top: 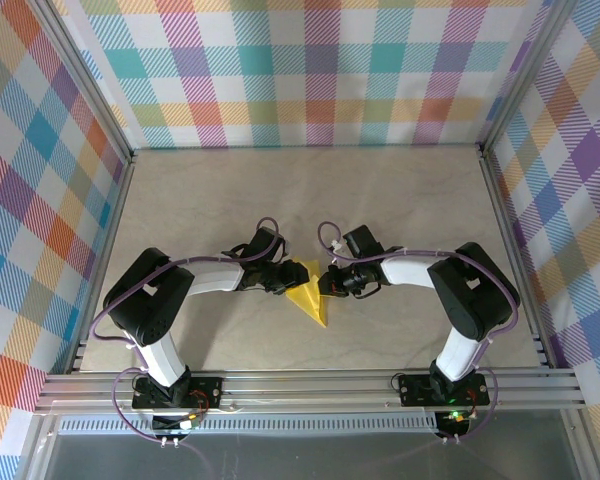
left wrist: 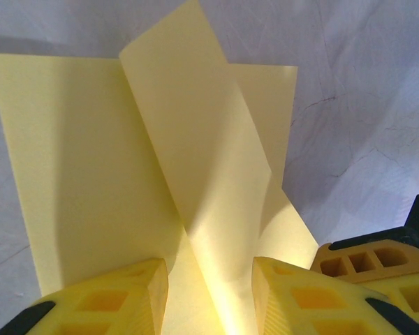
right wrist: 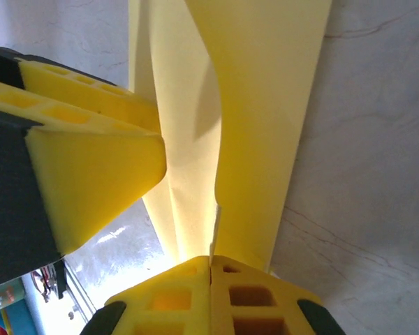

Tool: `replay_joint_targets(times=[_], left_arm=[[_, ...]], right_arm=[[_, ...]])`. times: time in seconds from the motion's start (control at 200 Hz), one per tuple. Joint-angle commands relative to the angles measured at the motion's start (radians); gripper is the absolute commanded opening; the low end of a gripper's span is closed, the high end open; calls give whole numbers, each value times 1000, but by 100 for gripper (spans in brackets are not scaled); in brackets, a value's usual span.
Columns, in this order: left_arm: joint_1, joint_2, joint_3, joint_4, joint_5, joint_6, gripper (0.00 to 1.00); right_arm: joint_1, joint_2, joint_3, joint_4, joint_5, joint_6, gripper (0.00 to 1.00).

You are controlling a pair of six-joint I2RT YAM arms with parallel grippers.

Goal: Fold a paper plane with a square sheet of paper (fold left side to right side)

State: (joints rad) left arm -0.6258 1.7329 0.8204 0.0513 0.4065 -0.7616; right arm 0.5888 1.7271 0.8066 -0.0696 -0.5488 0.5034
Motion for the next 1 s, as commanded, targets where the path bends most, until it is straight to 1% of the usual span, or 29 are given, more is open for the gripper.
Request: replay_joint_targets(times=[0.0,0.265,0.685,0.995], left_arm=[[-11,25,1,-61,-24,21,39],[-11,22,-3,-61,-25,21,39],[-12,24,-1,-60,-24,19,39],[-12,-1,6,-72,-39,26,41]], right_arm=[[4,16,31,-52,39,-37,2],[6,33,48,-73,62,-50,2],[11,69,61,-89,61,-59,2],[19,89,54,-154,136,-53,1]])
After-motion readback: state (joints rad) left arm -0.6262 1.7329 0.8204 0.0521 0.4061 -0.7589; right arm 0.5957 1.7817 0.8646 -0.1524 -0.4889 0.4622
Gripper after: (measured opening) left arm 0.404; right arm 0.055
